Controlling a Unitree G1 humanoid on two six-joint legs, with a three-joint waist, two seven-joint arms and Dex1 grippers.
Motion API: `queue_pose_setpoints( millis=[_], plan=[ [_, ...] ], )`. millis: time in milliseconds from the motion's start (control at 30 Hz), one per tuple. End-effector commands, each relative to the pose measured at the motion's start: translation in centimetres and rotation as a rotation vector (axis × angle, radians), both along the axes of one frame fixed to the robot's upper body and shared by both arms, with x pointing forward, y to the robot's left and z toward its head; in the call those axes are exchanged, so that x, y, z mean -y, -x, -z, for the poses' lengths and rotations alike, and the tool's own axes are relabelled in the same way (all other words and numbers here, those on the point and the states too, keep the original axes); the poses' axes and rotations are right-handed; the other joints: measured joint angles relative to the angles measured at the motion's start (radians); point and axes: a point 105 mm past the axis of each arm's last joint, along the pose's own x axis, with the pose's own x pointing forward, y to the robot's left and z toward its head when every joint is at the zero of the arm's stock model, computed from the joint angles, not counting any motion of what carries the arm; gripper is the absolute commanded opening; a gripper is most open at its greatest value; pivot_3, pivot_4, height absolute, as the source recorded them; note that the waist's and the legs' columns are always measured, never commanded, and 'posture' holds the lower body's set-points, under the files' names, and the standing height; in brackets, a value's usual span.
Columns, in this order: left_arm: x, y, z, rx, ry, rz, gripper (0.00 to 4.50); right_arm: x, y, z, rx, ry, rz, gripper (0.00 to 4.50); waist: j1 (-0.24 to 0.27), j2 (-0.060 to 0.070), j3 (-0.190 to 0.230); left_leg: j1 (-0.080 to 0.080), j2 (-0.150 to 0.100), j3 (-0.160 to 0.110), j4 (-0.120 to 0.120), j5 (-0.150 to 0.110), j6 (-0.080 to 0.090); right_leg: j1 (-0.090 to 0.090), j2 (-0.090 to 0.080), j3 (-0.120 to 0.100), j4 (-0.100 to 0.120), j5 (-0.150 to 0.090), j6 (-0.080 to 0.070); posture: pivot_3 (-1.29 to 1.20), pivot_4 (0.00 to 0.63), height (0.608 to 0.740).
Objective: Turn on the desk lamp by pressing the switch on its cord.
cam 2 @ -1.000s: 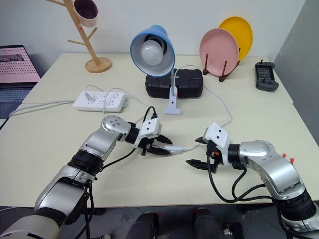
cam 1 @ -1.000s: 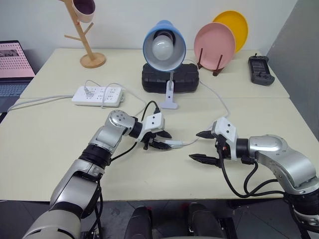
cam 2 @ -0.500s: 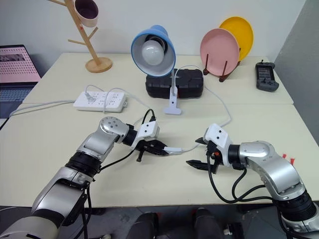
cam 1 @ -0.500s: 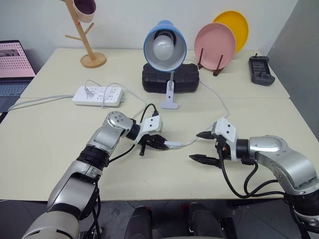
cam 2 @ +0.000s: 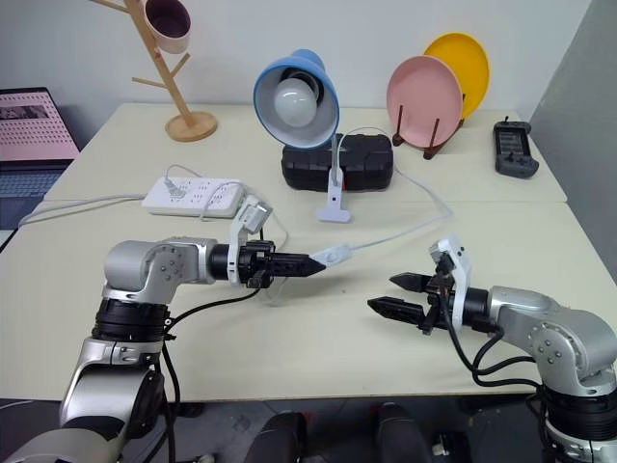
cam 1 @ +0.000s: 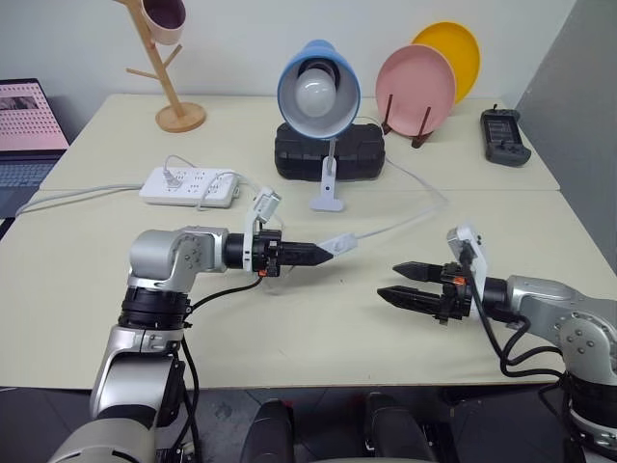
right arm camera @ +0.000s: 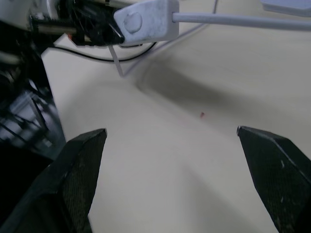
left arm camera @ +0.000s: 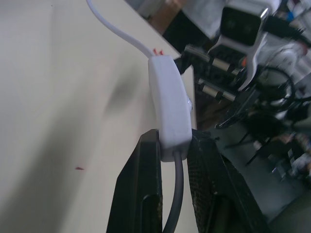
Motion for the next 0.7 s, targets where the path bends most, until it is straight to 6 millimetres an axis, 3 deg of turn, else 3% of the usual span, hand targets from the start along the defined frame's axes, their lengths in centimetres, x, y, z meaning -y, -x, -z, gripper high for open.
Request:
queue_pose_setpoints(
  millis=[33, 267, 700],
  plan=[
    [0.9, 0.9, -1.8, -0.023, 0.113, -0.003, 0.38, -1.6, -0.6, -1.2, -0.097, -0.206, 0.001, 4.50, -0.001, 0.000, 0.000, 0.000, 0.000, 0.000, 0.000, 0.000, 0.000, 0.000, 0.000, 0.000, 0.000, 0.000, 0.000, 0.00, 0.150, 0.740],
    [2.4, 2.3, -1.9, -0.047, 0.172, -0.014, 0.38, -4.0, -1.4, -2.9, -0.236, -0.501, -0.017, 4.50, -0.001, 0.000, 0.000, 0.000, 0.000, 0.001, -0.002, 0.000, 0.000, 0.000, 0.000, 0.001, -0.001, 0.000, 0.000, 0.00, 0.150, 0.740],
    [2.4, 2.8, -1.9, -0.026, 0.147, -0.025, 0.38, -3.9, -2.2, -4.6, -0.291, -0.552, 0.015, 4.50, -0.002, 0.000, 0.000, 0.000, 0.000, 0.002, -0.002, 0.000, 0.000, -0.001, 0.000, 0.001, -0.001, 0.000, 0.000, 0.00, 0.150, 0.740]
  ],
)
